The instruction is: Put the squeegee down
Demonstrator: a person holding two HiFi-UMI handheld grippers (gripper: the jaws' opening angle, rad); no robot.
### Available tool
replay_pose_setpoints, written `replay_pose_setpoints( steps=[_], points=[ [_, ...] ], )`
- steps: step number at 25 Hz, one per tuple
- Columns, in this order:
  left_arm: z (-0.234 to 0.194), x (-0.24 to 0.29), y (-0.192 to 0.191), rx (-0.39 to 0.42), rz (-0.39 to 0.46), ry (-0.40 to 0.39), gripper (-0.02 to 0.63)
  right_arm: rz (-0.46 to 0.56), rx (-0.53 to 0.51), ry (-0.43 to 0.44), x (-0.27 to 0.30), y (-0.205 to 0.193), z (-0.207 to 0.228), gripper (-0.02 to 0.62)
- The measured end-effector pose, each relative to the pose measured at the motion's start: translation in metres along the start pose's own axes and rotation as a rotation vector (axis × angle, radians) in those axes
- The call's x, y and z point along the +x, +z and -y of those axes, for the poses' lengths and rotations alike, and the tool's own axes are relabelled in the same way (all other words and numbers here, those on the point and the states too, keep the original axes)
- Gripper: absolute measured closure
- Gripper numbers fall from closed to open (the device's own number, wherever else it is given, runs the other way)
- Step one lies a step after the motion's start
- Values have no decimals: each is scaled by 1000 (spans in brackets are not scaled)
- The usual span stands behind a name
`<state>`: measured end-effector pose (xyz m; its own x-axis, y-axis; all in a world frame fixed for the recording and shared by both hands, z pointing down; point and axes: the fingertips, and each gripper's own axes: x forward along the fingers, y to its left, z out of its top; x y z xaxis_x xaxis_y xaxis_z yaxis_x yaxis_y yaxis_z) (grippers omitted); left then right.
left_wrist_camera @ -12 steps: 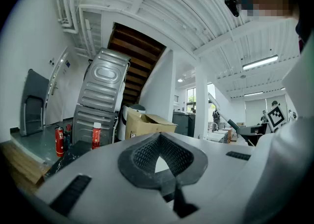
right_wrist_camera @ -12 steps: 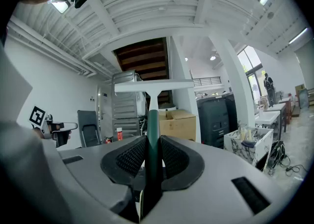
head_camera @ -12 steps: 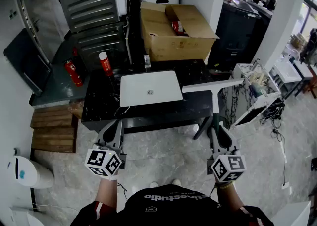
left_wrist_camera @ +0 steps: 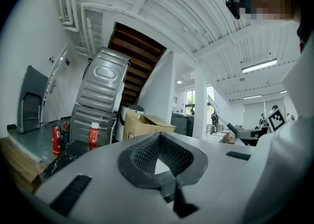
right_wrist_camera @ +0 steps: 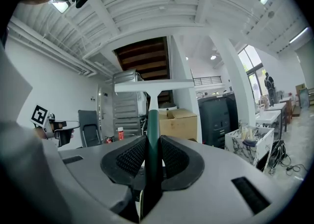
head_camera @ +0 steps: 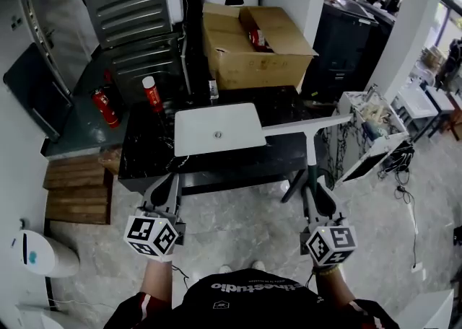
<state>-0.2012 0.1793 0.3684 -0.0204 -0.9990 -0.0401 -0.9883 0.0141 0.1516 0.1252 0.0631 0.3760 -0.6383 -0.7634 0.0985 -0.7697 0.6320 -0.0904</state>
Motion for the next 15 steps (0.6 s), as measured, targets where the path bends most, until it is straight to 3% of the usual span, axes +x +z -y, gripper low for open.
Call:
replay_pose_setpoints(
  steps=[15],
  points=[
    [-16,-4,-7,-16,-14,-43,592,-13,13,-26,7,-10,-21,474]
  ],
)
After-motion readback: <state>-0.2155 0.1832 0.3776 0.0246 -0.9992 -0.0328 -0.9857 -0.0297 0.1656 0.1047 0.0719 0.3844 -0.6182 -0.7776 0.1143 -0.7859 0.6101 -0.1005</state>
